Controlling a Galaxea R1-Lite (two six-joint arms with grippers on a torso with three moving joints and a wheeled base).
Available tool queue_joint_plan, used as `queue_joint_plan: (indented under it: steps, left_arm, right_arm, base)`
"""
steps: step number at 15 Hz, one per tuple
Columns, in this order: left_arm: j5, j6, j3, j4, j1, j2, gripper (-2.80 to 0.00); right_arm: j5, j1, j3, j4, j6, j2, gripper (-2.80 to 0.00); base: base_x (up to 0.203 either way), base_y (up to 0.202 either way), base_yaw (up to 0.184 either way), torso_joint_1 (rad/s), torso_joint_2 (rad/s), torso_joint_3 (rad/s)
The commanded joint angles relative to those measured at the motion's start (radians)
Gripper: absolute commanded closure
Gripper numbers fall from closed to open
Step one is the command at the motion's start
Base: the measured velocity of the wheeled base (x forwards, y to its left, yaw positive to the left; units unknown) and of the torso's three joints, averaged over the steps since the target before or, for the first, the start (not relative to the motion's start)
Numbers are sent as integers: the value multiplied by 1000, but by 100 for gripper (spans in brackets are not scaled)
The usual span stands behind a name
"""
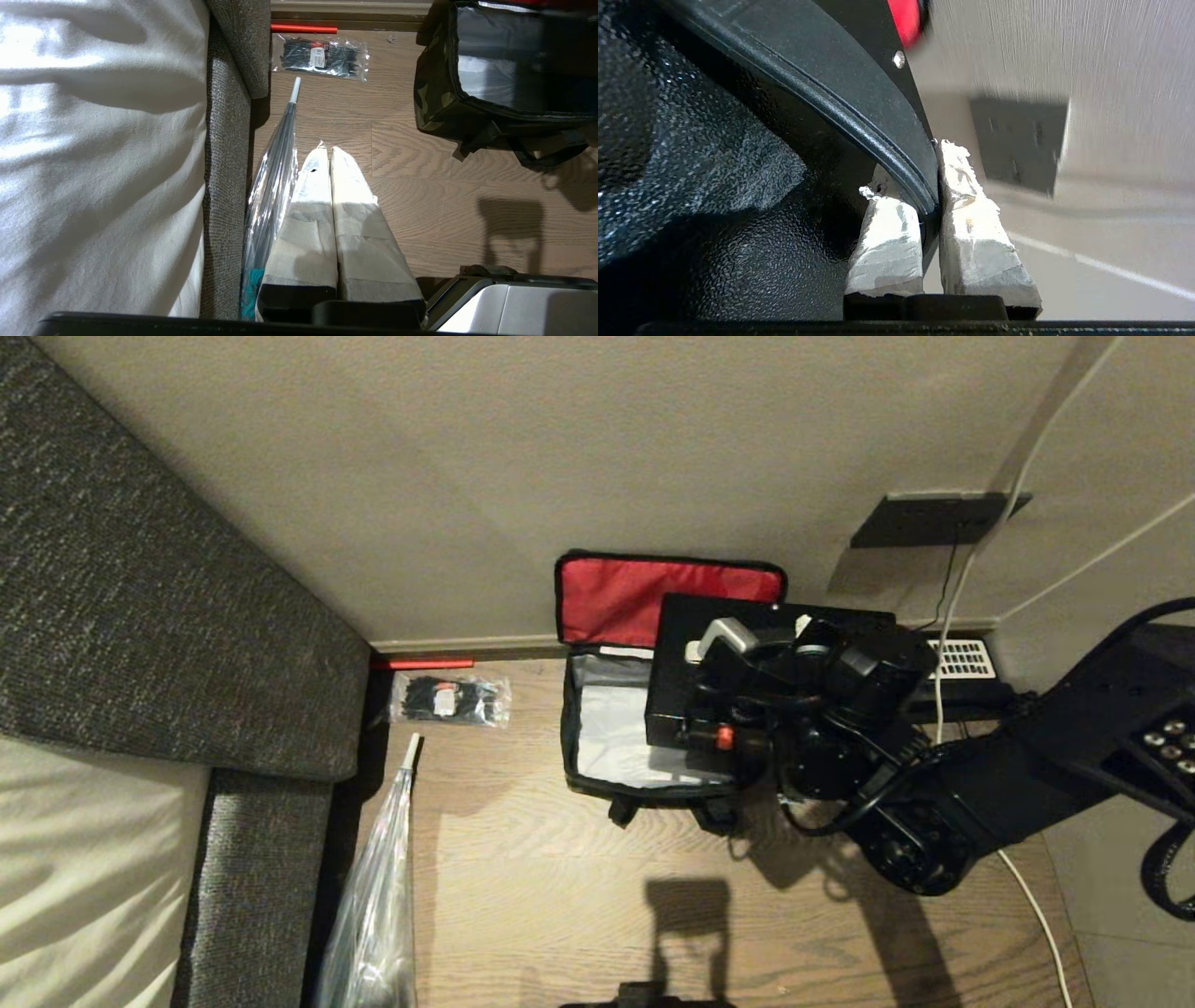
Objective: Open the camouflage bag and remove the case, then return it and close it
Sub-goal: Release the handle
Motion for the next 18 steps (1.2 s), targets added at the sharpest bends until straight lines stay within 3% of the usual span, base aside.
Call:
queue_joint_plan:
  steps: [1, 8, 13, 18]
  left_arm:
    - [0, 0, 3, 0, 0, -2, 0]
    - [0, 0, 3, 0, 0, -2, 0]
    - [0, 0, 3, 0, 0, 0, 0]
    - [0, 0, 3, 0, 0, 0, 0]
  right_arm:
    - [-5, -61, 65, -7, -2, -86, 0]
    - [4, -280, 241, -8, 58, -206, 0]
    - [10, -372, 303, 2, 86, -219, 0]
    - [11, -424, 299, -8, 161, -88, 0]
  base:
    - [0, 0, 0, 0, 0, 0]
    - [0, 0, 0, 0, 0, 0]
    - [0, 0, 0, 0, 0, 0]
    - [0, 0, 0, 0, 0, 0]
